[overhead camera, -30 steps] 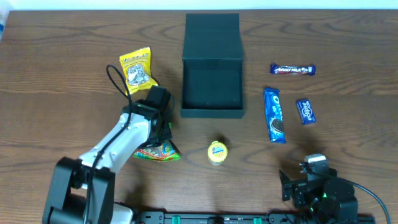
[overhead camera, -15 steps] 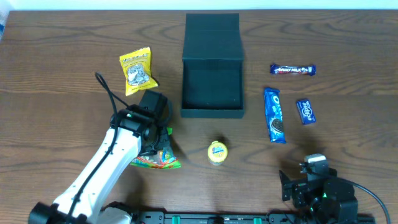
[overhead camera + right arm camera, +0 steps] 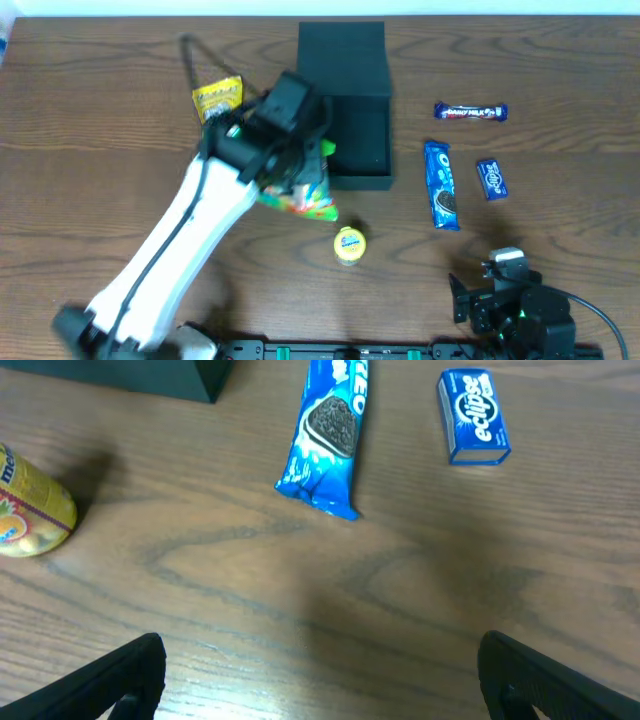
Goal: Pack container
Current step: 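Carry the Haribo bag with the left gripper into the black box, then release the Haribo bag in the box and retract the left arm, then reach the right gripper to the blue Oreo pack and grasp it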
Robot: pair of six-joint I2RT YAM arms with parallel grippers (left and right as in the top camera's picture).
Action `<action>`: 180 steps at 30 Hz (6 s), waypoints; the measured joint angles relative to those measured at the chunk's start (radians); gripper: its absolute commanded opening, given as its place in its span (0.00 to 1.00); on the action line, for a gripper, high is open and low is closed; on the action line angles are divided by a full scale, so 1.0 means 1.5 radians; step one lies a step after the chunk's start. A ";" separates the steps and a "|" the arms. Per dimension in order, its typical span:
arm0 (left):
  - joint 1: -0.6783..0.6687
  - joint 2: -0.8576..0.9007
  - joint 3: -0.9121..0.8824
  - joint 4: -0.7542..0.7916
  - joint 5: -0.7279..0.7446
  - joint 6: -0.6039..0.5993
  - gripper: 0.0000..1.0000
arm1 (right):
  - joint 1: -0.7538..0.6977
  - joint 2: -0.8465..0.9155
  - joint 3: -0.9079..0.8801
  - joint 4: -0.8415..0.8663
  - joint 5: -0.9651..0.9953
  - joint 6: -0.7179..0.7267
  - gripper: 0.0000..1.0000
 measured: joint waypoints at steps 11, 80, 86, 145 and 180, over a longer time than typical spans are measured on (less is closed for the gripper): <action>-0.021 0.299 0.310 -0.003 0.049 0.052 0.06 | 0.000 0.000 0.000 0.000 0.000 0.000 0.99; -0.016 0.291 0.383 -0.105 -0.053 0.048 0.80 | 0.000 0.000 0.000 0.000 0.001 0.000 0.99; -0.031 0.202 0.383 -0.208 -0.131 0.064 0.86 | 0.000 0.000 0.000 0.000 0.000 0.000 0.99; 0.004 -0.426 -0.374 0.047 -0.182 0.026 0.95 | 0.000 0.000 0.000 0.195 -0.021 0.057 0.99; 0.004 -0.426 -0.375 0.035 -0.184 0.026 0.95 | 0.000 0.391 0.204 0.154 -0.041 0.246 0.99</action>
